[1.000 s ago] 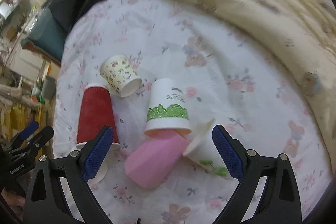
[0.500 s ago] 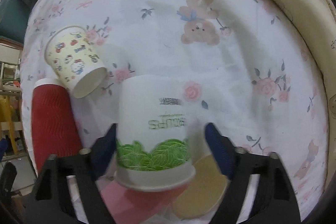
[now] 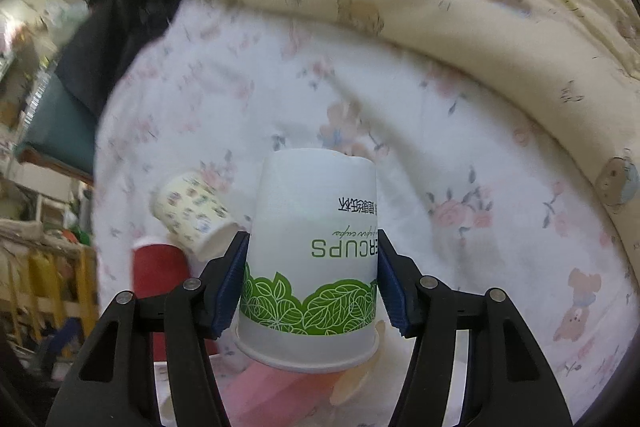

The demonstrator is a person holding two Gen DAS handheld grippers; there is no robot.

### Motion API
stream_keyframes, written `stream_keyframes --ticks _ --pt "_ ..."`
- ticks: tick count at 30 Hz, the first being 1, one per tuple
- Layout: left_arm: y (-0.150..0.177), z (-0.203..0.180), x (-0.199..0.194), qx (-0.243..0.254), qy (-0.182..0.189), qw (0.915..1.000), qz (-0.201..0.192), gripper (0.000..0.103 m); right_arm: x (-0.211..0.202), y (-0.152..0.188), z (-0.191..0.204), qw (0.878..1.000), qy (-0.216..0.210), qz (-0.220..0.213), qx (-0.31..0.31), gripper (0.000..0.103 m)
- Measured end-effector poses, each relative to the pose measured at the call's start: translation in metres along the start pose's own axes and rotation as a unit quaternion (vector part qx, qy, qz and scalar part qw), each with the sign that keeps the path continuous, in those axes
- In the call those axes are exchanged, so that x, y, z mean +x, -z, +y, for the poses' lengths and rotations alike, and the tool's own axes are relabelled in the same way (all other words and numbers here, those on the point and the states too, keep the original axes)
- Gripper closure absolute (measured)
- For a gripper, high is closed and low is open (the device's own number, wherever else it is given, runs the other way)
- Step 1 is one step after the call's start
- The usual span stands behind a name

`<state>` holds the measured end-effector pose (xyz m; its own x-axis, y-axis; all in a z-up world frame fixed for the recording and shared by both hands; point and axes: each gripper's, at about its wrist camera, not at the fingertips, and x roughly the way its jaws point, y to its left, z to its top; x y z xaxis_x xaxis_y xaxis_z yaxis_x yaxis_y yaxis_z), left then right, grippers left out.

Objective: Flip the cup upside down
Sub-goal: 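Lift the green-leaf cup with the right tool, set it down, open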

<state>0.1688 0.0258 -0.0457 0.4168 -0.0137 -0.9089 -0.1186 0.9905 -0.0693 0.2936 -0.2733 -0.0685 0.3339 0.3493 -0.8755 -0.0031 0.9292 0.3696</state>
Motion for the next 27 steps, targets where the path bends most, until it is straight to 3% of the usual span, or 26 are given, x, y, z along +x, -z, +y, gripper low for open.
stream_keyframes --ticks 6,12,16,27 --pt "0.014 -0.002 -0.017 0.003 0.002 0.9999 -0.01 0.0 -0.044 0.024 0.008 0.999 -0.034 -0.02 -0.001 0.041" --pt "0.044 -0.001 -0.044 0.028 -0.004 0.9993 -0.026 0.0 -0.077 0.076 0.01 0.997 -0.073 -0.01 0.003 0.041" --pt "0.067 0.006 -0.063 0.02 0.001 0.9993 -0.032 0.0 -0.092 0.113 0.014 0.996 -0.092 -0.002 0.0 0.041" --pt "0.126 0.021 -0.08 0.004 -0.005 0.9997 -0.022 0.0 -0.089 0.198 0.03 0.993 -0.107 0.046 -0.025 0.041"
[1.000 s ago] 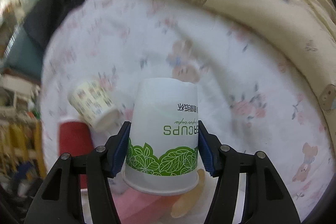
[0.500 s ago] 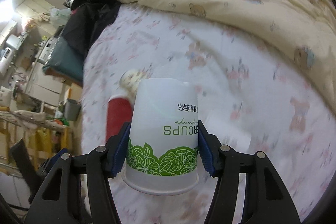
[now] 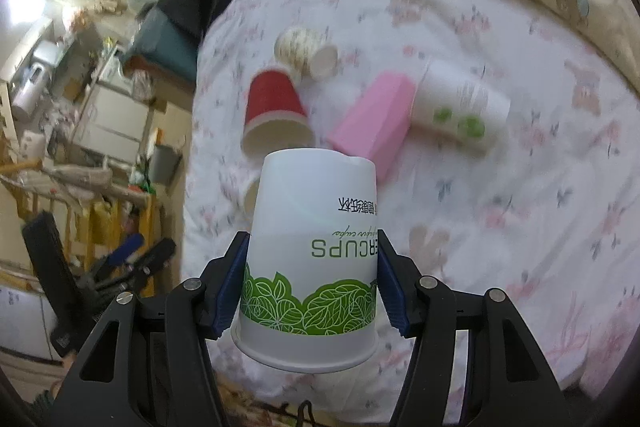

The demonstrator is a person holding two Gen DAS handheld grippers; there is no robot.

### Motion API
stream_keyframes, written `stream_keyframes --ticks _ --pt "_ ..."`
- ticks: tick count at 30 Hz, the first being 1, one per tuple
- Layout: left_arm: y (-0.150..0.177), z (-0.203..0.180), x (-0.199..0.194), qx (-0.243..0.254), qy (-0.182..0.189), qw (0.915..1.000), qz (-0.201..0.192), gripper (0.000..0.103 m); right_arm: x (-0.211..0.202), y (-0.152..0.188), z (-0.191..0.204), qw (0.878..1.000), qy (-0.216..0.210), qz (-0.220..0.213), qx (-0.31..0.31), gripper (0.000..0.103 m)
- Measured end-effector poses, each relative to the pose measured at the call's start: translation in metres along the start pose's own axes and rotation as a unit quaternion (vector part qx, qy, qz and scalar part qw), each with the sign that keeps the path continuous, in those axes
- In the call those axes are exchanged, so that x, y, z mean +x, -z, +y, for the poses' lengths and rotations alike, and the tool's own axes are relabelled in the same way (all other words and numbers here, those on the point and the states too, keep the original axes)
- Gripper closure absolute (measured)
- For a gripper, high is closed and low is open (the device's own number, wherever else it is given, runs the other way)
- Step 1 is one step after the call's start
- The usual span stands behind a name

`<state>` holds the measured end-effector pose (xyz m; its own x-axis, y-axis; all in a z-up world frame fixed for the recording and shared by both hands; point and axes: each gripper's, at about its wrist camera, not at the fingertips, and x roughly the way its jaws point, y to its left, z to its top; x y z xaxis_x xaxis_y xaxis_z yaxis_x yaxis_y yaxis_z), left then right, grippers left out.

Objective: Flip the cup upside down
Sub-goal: 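Lift the green-leaf cup with the right tool, set it down, open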

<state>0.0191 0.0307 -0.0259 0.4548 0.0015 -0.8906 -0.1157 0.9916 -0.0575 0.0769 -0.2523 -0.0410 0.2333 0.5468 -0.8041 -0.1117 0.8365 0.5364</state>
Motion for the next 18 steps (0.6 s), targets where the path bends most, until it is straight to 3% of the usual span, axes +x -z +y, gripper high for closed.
stream_keyframes --ticks 9,18 --pt "0.025 0.007 0.011 -0.027 -0.014 0.9991 0.03 0.0 0.051 0.031 0.011 0.997 0.021 0.071 -0.038 0.041" --pt "0.021 0.014 0.02 -0.046 -0.025 0.998 0.035 0.0 0.096 0.046 0.009 0.991 0.027 0.123 -0.043 0.041"
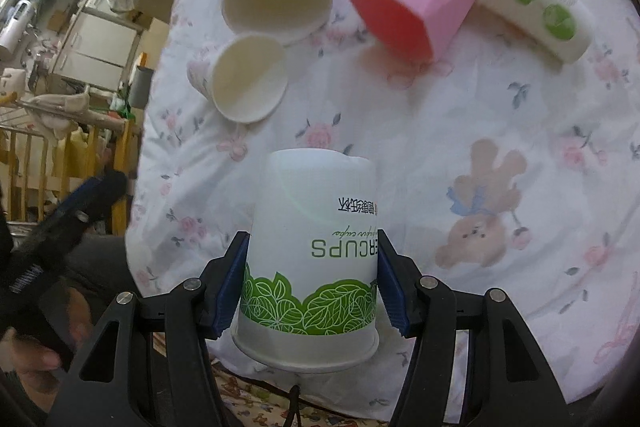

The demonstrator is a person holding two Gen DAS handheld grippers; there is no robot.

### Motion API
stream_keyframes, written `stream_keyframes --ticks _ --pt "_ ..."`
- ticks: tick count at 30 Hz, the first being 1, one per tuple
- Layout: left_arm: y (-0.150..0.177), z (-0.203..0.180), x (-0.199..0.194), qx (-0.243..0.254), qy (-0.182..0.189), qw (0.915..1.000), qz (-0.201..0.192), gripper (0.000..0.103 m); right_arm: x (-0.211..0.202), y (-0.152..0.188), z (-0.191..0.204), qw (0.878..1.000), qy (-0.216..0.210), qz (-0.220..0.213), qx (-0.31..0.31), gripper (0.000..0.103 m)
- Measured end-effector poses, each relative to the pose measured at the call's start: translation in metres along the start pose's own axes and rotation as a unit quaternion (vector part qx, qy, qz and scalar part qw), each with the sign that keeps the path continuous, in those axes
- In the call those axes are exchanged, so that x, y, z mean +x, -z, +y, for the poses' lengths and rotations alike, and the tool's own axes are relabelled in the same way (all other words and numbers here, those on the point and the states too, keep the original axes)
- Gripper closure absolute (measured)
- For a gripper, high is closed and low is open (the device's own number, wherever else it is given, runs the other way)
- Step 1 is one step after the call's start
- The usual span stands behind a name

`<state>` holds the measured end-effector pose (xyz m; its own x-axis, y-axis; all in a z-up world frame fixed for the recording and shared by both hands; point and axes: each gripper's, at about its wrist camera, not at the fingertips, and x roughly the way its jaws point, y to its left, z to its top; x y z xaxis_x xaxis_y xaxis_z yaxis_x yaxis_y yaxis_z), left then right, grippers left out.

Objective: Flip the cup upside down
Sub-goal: 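Lift the green-leaf cup with the right tool, set it down, open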

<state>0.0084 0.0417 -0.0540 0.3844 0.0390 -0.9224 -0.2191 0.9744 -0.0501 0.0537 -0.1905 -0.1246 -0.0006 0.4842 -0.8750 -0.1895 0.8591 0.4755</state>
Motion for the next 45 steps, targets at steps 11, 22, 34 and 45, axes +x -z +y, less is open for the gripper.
stream_keyframes --ticks 11,22,34,45 --pt "-0.003 -0.013 0.002 0.012 0.028 0.9995 0.005 0.0 0.016 0.0 -0.006 1.0 0.01 0.018 0.011 0.037" --pt "-0.005 -0.021 -0.011 0.027 0.047 0.9982 -0.028 0.0 -0.004 0.002 -0.006 1.0 -0.003 -0.004 0.015 0.015" --pt "-0.001 -0.022 -0.024 0.031 0.046 0.9969 -0.055 0.0 -0.106 0.017 -0.001 0.99 0.007 -0.141 0.0 0.015" --pt "0.003 -0.03 -0.04 0.047 0.054 0.9945 -0.076 0.0 -0.147 0.047 -0.01 0.965 0.072 -0.251 -0.003 0.015"
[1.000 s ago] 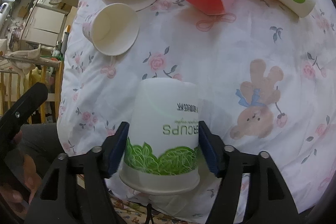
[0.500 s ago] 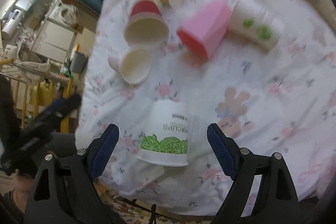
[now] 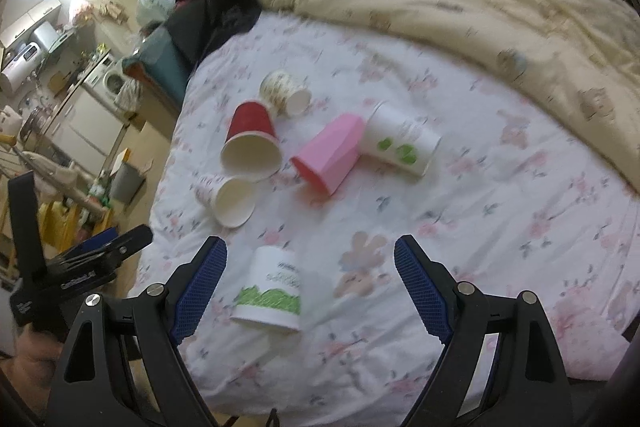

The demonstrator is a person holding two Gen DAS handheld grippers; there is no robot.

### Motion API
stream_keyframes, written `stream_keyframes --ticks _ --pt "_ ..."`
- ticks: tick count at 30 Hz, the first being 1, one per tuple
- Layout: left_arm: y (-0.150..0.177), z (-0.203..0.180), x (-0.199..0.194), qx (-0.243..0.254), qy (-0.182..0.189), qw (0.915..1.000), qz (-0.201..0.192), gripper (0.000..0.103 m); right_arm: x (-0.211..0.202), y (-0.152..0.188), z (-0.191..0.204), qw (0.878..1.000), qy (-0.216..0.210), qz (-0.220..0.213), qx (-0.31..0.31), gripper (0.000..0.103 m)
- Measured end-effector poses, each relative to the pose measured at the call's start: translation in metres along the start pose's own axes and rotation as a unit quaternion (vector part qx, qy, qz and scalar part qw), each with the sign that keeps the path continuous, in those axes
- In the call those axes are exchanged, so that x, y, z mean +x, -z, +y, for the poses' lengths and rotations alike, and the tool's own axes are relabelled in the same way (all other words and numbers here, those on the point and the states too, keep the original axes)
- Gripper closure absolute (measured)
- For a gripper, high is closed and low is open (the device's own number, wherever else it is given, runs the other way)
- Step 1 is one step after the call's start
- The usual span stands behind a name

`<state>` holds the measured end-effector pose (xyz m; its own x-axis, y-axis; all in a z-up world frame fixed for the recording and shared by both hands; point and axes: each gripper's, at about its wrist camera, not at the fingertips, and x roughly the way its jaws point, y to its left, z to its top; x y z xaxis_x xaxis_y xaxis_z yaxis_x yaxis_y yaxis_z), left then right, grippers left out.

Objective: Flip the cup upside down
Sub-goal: 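Close the left tool around the standing green-leaf cup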

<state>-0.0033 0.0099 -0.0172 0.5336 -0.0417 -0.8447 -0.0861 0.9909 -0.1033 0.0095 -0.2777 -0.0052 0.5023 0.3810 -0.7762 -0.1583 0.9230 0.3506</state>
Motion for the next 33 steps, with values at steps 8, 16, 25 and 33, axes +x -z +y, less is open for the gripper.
stream_keyframes --ticks 8,16,25,33 --pt "-0.007 -0.023 0.006 0.021 0.002 0.9992 0.034 0.001 -0.004 0.001 -0.016 1.0 0.02 -0.012 0.015 0.015" --pt "-0.012 -0.04 0.044 -0.03 0.023 0.9868 0.158 0.011 0.0 0.003 -0.035 0.998 0.053 -0.001 0.043 0.015" --pt "-0.004 -0.064 0.094 -0.083 0.031 0.9599 0.266 0.027 -0.007 -0.006 -0.058 0.995 0.043 -0.007 0.091 0.015" --pt "0.011 -0.093 0.13 -0.057 0.021 0.9463 0.318 0.027 0.0 -0.006 -0.06 0.994 0.039 0.009 0.098 0.015"
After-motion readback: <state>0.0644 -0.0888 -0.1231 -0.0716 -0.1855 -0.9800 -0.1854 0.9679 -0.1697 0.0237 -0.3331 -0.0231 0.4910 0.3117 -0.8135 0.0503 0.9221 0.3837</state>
